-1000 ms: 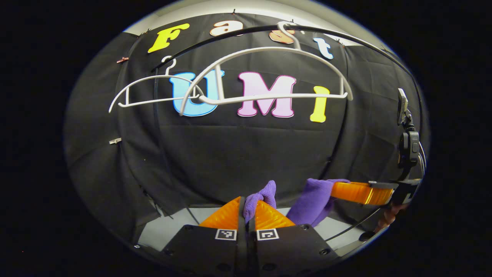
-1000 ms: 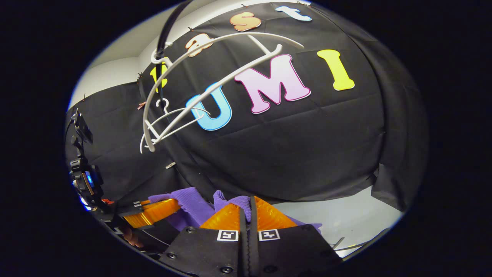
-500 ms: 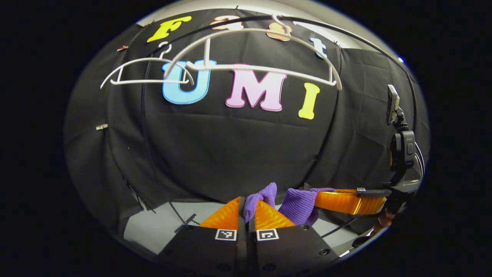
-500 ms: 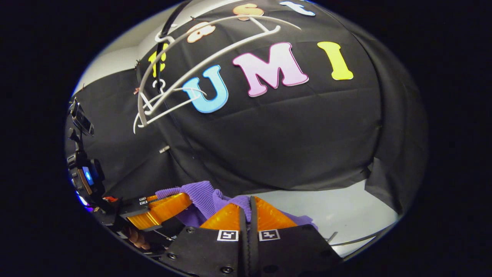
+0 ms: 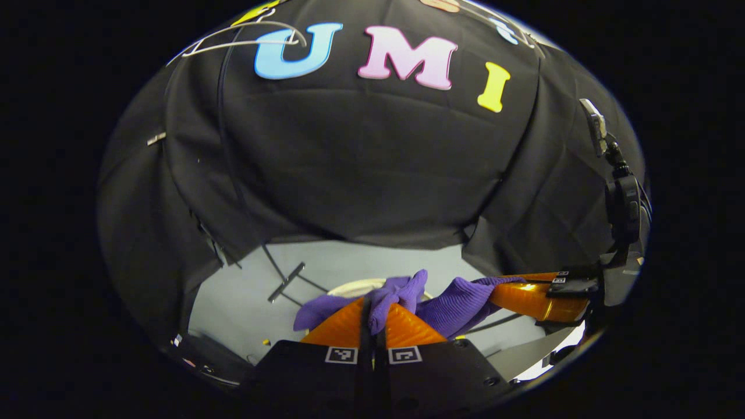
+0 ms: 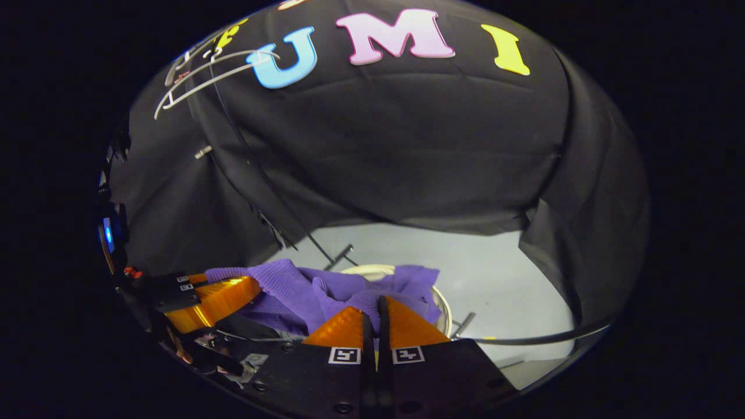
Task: Grasp the clothes on the hanger with both hands and then place them into the laundry hamper below.
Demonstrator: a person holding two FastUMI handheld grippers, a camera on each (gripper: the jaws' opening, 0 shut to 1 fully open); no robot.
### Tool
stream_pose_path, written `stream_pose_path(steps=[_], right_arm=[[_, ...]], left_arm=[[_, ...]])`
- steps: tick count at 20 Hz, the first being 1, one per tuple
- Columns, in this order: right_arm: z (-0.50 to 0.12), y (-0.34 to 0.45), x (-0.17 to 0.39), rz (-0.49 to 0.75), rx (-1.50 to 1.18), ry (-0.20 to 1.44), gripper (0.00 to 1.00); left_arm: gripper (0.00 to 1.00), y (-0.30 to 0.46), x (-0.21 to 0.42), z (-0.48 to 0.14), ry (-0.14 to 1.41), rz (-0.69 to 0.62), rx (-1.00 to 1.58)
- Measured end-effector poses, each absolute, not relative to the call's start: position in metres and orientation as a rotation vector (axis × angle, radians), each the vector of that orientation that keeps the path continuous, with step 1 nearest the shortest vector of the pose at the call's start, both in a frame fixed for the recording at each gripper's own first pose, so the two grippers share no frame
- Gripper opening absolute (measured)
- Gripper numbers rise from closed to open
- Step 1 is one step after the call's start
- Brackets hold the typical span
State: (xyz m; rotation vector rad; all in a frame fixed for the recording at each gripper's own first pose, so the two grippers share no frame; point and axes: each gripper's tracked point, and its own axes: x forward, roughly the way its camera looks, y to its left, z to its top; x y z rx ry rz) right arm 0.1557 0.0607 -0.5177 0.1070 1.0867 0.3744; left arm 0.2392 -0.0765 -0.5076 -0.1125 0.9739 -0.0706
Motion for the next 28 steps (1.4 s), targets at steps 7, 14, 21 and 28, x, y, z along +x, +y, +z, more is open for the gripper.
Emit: stream_pose_path(steps=[7, 14, 21, 28], right_arm=[[-0.574, 0.054, 0.102, 0.365, 0.062, 1.298, 0.25], [-0.584, 0.028, 0.101, 0.214, 0.061, 1.346, 0.82], [-0.513, 0.028, 0.139, 0.199, 0.031, 1.126, 0.94], [-0.373, 0.021, 0.180, 0.116, 0.095, 0.812, 0.94]], left_arm=[[0.10, -0.078, 0.187, -0.567, 1.241, -0.030, -0.083], [0.95, -0.076, 0.171, -0.569, 1.282, -0.017, -0.108], [0.95, -0.071, 0.196, -0.499, 1.075, -0.025, -0.106], [0.95, -0.049, 0.217, -0.357, 0.762, -0.038, -0.075]])
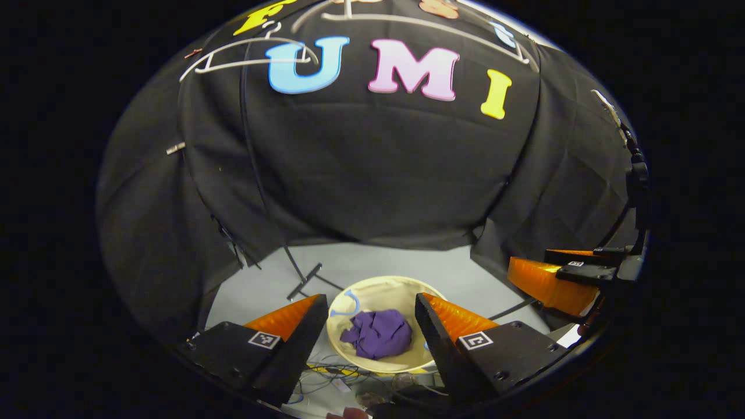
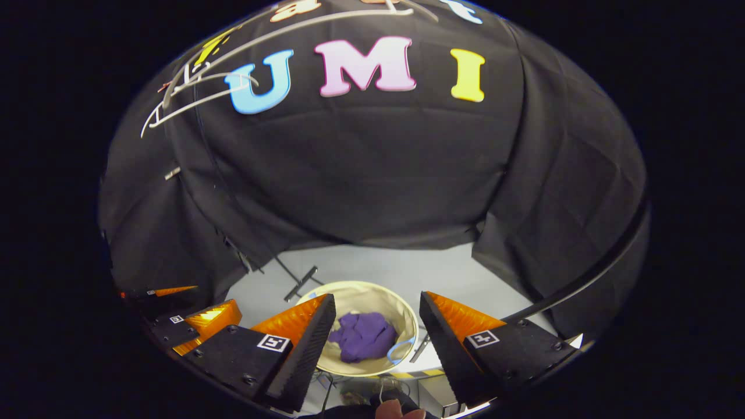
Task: Grasp the clothes on the hanger with both hands and then place them into the laundry hamper below.
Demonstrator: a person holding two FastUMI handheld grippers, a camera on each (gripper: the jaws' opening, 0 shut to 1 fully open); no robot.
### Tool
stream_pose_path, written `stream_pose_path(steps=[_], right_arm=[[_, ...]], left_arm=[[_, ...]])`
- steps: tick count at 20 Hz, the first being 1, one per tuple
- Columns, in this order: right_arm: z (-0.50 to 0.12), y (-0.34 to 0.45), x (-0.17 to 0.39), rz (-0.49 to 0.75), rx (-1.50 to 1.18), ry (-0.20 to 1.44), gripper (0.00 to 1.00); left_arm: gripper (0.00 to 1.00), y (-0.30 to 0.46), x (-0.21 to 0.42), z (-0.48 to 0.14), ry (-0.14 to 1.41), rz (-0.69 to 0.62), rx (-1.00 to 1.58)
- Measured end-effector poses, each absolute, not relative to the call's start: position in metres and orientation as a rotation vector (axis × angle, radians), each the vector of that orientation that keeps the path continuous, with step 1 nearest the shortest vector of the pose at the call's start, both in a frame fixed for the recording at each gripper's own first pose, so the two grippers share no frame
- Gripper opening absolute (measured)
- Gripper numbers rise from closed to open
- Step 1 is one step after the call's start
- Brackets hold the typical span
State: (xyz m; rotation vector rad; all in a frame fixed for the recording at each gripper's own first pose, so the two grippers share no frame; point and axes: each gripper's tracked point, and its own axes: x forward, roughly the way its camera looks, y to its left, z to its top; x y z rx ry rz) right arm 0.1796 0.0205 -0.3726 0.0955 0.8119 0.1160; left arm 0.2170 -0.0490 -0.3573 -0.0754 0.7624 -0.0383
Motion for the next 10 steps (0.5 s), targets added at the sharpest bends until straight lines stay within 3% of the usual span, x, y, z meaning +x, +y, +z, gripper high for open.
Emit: stream_pose_path(steps=[6, 10], right_arm=[[-0.232, 0.013, 0.184, 0.082, 0.049, 0.529, 0.94], [-0.172, 0.018, 0.164, 0.070, 0.066, 0.423, 0.94]], left_arm=[[0.95, -0.037, 0.209, -0.234, 0.501, -0.067, -0.057], [0.95, -0.024, 0.194, -0.169, 0.379, -0.086, -0.053]])
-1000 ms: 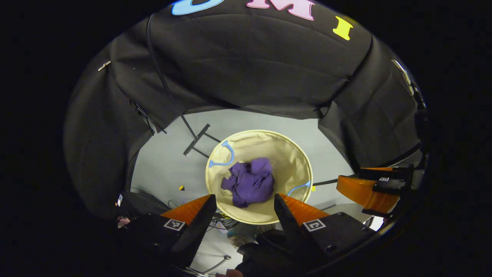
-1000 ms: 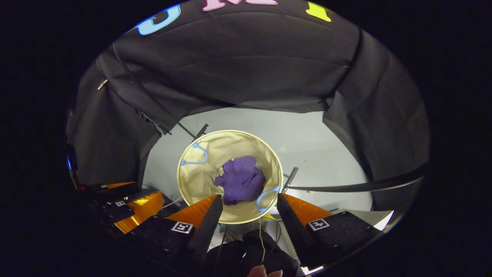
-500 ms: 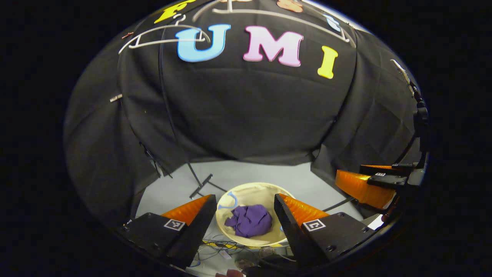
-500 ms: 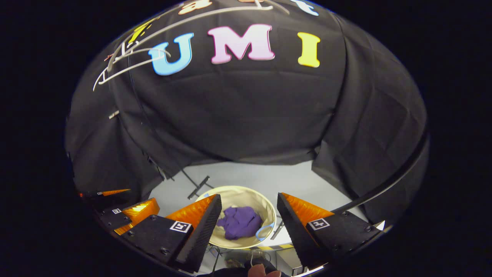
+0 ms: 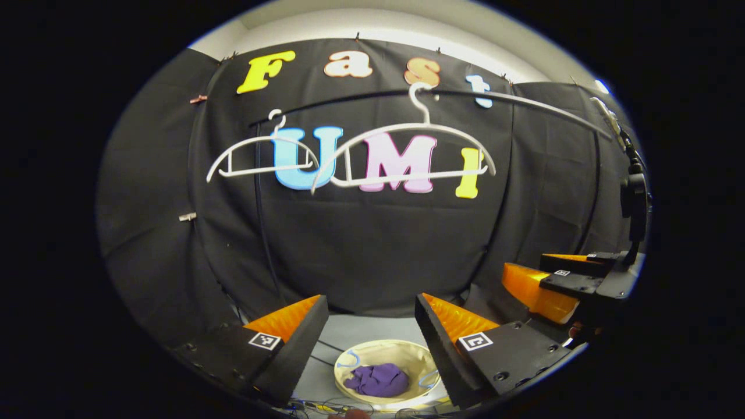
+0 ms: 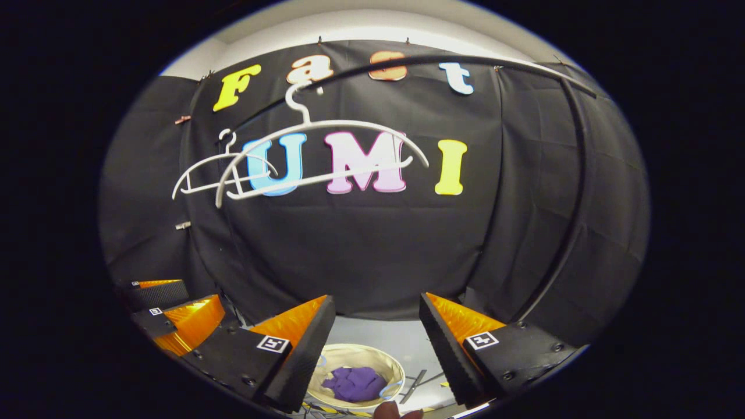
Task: Grasp the clothes on the hanger with both hands and then place them into the laundry hamper below.
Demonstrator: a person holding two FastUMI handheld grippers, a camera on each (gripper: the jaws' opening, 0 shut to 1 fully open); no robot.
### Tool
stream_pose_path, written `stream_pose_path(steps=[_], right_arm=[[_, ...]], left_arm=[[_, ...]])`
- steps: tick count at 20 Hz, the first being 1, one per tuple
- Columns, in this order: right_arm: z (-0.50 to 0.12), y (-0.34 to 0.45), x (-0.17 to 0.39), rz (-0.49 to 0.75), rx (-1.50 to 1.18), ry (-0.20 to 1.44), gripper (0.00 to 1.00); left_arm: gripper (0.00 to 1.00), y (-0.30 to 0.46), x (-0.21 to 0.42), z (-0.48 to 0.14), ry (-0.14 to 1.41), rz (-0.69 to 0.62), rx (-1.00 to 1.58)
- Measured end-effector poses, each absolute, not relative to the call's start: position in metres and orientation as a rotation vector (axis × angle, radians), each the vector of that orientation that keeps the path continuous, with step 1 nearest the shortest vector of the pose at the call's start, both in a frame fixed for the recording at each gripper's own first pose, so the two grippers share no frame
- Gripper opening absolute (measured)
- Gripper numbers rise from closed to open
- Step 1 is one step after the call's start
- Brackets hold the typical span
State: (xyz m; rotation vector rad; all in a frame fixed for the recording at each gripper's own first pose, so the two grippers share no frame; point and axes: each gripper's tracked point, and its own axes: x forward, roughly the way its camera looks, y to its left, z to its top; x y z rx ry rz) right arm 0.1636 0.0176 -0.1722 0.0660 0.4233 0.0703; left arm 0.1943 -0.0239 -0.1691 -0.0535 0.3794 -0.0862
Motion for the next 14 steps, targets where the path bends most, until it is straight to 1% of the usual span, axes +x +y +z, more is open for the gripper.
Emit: stream_pose_path(steps=[4, 5, 9, 10, 11, 12, 13, 14], right_arm=[[-0.124, 0.022, 0.141, 0.062, 0.079, 0.333, 0.94], [-0.112, 0.020, 0.136, 0.059, 0.079, 0.308, 0.94], [-0.067, 0.023, 0.120, 0.050, 0.086, 0.213, 0.94], [-0.060, 0.024, 0.116, 0.049, 0.090, 0.196, 0.94], [-0.053, 0.025, 0.113, 0.048, 0.096, 0.182, 0.94], [-0.050, 0.025, 0.109, 0.046, 0.101, 0.173, 0.94], [-0.047, 0.025, 0.106, 0.043, 0.106, 0.167, 0.92], [-0.045, 0.023, 0.104, 0.037, 0.113, 0.161, 0.95]], left_arm=[[0.95, -0.019, 0.168, -0.123, 0.285, -0.103, -0.062], [0.92, -0.017, 0.161, -0.115, 0.265, -0.103, -0.059], [0.92, -0.012, 0.140, -0.081, 0.187, -0.117, -0.036], [0.92, -0.014, 0.137, -0.074, 0.173, -0.127, -0.035], [0.95, -0.012, 0.132, -0.072, 0.168, -0.131, -0.035], [0.95, -0.012, 0.129, -0.069, 0.167, -0.134, -0.034], [0.95, -0.011, 0.127, -0.067, 0.161, -0.136, -0.034], [0.92, -0.011, 0.124, -0.064, 0.156, -0.138, -0.033]])
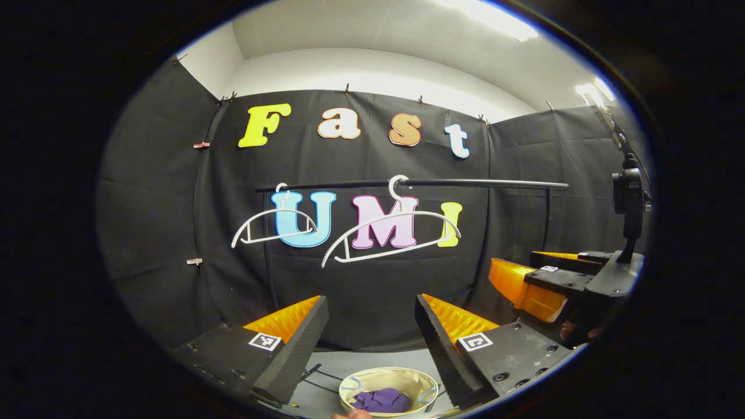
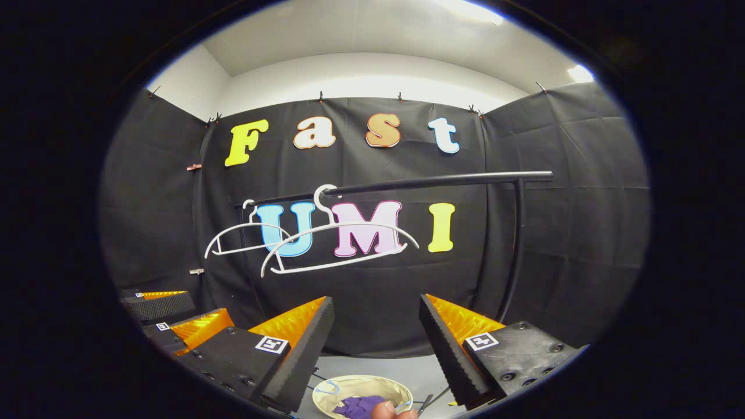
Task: Grasp the clothes on the hanger with both hands and then place them into the laundry hamper below.
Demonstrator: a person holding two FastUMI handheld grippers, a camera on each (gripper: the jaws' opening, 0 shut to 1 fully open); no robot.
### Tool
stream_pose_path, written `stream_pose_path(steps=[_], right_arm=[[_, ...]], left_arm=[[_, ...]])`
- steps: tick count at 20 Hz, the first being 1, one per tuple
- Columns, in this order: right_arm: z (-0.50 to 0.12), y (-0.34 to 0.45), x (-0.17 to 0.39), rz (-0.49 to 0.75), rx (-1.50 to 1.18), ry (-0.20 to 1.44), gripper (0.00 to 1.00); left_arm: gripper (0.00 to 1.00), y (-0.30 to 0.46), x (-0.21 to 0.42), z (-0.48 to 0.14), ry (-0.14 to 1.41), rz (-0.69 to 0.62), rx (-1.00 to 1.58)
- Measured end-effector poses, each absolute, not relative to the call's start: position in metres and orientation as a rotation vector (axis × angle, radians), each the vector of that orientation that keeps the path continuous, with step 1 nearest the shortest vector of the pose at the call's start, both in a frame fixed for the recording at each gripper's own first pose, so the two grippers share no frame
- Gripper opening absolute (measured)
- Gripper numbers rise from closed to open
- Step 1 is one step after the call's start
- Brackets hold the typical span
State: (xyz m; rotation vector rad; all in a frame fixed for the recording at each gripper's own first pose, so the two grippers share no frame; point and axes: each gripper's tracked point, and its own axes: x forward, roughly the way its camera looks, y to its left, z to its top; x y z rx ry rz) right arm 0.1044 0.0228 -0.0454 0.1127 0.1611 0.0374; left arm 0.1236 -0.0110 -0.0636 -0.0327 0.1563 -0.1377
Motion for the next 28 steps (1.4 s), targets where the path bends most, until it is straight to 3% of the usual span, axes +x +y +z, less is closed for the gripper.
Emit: stream_pose_path(steps=[1, 2, 3, 6, 7, 9, 10, 12, 13, 15, 17, 18, 19, 20, 21, 24, 25, 27, 28], right_arm=[[-0.045, 0.022, 0.105, 0.029, 0.120, 0.156, 0.90], [-0.044, 0.019, 0.103, 0.021, 0.129, 0.151, 0.95], [-0.043, 0.016, 0.103, 0.016, 0.137, 0.147, 0.92], [-0.046, 0.009, 0.102, 0.015, 0.134, 0.152, 0.92], [-0.047, 0.008, 0.102, 0.023, 0.125, 0.157, 0.99], [-0.042, 0.005, 0.102, 0.030, 0.106, 0.146, 0.99], [-0.038, 0.002, 0.103, 0.027, 0.101, 0.135, 0.92], [-0.034, -0.001, 0.102, 0.020, 0.101, 0.118, 0.95], [-0.032, 0.002, 0.101, 0.023, 0.101, 0.109, 0.92], [-0.031, 0.005, 0.101, 0.031, 0.096, 0.105, 0.95], [-0.032, 0.007, 0.099, 0.035, 0.104, 0.107, 0.92], [-0.031, 0.009, 0.097, 0.037, 0.106, 0.107, 0.99], [-0.030, 0.010, 0.096, 0.038, 0.106, 0.102, 0.99], [-0.030, 0.010, 0.094, 0.038, 0.103, 0.099, 0.92], [-0.031, 0.010, 0.093, 0.037, 0.101, 0.099, 0.95], [-0.031, 0.014, 0.089, 0.039, 0.105, 0.102, 0.99], [-0.031, 0.015, 0.089, 0.038, 0.103, 0.102, 0.95], [-0.031, 0.016, 0.088, 0.039, 0.101, 0.102, 0.99], [-0.031, 0.017, 0.088, 0.041, 0.100, 0.101, 0.92]], left_arm=[[0.92, -0.013, 0.120, -0.062, 0.154, -0.139, -0.028], [0.92, -0.015, 0.117, -0.062, 0.158, -0.143, -0.024], [0.95, -0.018, 0.114, -0.062, 0.160, -0.144, -0.020], [0.92, -0.025, 0.106, -0.053, 0.139, -0.134, -0.019], [0.92, -0.026, 0.103, -0.052, 0.133, -0.133, -0.024], [0.95, -0.028, 0.099, -0.048, 0.119, -0.130, -0.028], [0.94, -0.028, 0.098, -0.050, 0.125, -0.125, -0.031], [0.95, -0.026, 0.097, -0.049, 0.124, -0.116, -0.032], [0.94, -0.026, 0.096, -0.048, 0.122, -0.115, -0.032], [0.95, -0.027, 0.093, -0.047, 0.119, -0.110, -0.033], [0.91, -0.025, 0.090, -0.046, 0.115, -0.105, -0.037], [0.92, -0.024, 0.089, -0.045, 0.113, -0.105, -0.039], [0.94, -0.022, 0.088, -0.045, 0.107, -0.105, -0.040], [0.95, -0.021, 0.087, -0.043, 0.105, -0.105, -0.041], [0.92, -0.020, 0.086, -0.044, 0.104, -0.106, -0.041], [0.95, -0.017, 0.082, -0.042, 0.102, -0.105, -0.038], [0.95, -0.018, 0.082, -0.043, 0.102, -0.105, -0.038], [0.95, -0.017, 0.081, -0.043, 0.102, -0.106, -0.040], [0.94, -0.017, 0.081, -0.042, 0.102, -0.105, -0.042]])
